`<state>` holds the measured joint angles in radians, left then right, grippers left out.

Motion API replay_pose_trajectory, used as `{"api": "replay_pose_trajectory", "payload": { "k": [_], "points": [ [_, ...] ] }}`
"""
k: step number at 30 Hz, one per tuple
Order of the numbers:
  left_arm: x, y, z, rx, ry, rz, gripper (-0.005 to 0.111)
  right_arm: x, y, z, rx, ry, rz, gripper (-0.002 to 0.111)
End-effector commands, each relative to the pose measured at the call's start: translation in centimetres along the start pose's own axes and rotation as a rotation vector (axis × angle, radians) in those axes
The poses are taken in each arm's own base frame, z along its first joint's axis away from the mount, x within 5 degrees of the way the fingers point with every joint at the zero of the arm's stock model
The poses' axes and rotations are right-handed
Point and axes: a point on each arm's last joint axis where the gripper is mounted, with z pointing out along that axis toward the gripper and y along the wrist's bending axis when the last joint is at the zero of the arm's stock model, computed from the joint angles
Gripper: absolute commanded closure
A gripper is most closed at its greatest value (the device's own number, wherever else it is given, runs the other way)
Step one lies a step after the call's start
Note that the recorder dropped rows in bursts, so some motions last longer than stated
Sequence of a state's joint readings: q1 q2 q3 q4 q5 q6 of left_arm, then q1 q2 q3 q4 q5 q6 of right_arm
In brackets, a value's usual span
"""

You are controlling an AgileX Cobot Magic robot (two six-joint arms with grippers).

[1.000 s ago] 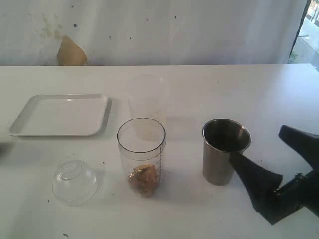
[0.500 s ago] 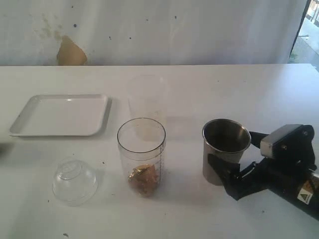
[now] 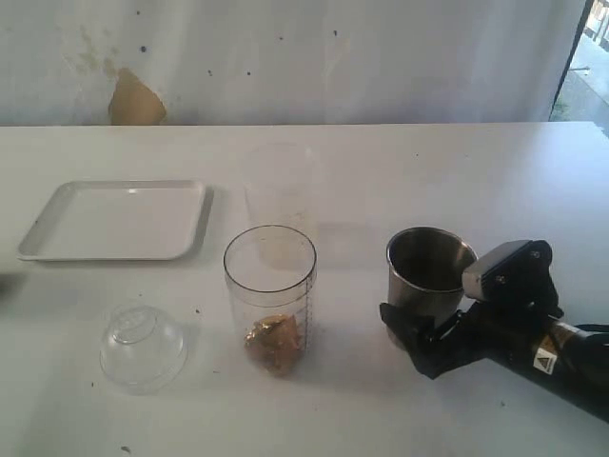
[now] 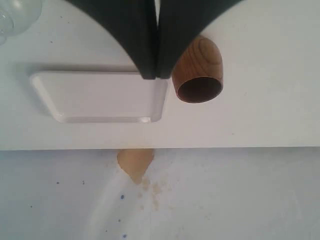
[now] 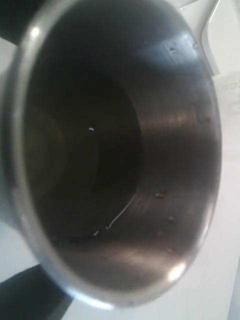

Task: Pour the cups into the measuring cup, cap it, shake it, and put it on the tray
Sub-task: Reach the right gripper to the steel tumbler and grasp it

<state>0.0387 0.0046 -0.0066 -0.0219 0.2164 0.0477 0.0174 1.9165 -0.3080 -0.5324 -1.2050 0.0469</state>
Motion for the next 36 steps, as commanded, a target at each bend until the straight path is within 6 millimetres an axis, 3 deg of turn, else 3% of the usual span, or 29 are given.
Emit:
{"api": "replay_pose_trajectory", "payload": {
  "k": [1,17,36],
  "points": [
    [0.1,0.0,0.0,0.001,-0.011,-0.002,0.107,-0.1,-0.2,0.5,-0.020,-0.018,-0.023,0.003],
    [0.1,0.0,0.0,0.001,-0.011,-0.002,0.107,-1.2,-0.7,1.7,-0.056,-0.066,-0.019,0.003],
    [0.1,0.0,0.0,0.001,-0.011,-0.002,0.107,-1.2,-0.5,1.7,-0.073,-0.065,-0.025,0.004]
  ]
}}
